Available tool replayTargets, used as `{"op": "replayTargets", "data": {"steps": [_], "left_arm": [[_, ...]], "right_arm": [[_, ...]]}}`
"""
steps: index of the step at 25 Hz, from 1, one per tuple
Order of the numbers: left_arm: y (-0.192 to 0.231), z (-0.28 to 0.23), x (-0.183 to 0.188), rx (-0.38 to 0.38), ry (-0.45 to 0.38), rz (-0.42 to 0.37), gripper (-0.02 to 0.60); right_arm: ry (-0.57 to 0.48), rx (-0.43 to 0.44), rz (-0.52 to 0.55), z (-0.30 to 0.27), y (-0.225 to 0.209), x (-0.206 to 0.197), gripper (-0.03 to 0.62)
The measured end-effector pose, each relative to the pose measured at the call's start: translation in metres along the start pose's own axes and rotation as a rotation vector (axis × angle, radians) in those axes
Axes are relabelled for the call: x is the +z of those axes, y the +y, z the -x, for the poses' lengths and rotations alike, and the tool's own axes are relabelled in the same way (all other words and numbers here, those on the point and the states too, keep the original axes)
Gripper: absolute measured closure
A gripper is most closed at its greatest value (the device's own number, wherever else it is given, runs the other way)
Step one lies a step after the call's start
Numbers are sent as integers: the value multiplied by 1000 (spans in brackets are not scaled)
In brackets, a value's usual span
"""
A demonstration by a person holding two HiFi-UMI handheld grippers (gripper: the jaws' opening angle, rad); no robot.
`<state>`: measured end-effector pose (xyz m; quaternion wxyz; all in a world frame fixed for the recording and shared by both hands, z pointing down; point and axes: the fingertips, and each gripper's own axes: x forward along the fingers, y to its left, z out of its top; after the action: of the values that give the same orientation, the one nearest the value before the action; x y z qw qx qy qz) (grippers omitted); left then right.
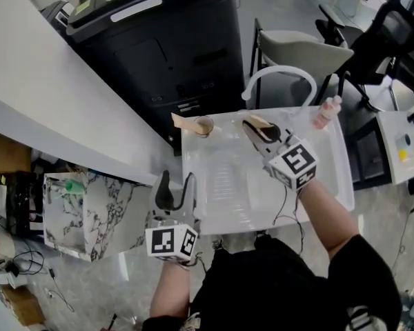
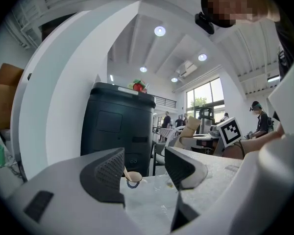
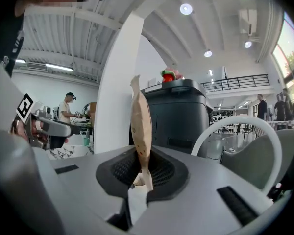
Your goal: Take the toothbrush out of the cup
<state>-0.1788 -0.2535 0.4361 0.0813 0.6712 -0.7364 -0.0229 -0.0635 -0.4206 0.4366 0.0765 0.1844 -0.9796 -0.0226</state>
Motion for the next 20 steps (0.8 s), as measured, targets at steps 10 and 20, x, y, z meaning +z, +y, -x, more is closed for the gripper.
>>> {"op": "replayTargets", "data": {"steps": [10, 20], "left_arm": [[-1, 1, 13, -104, -17, -1, 342], [-6, -1, 17, -200, -20, 2, 342]], "right_arm": [[-92, -63, 3, 47, 33, 49, 566], [-74, -149, -27, 81, 63, 49, 566]]}}
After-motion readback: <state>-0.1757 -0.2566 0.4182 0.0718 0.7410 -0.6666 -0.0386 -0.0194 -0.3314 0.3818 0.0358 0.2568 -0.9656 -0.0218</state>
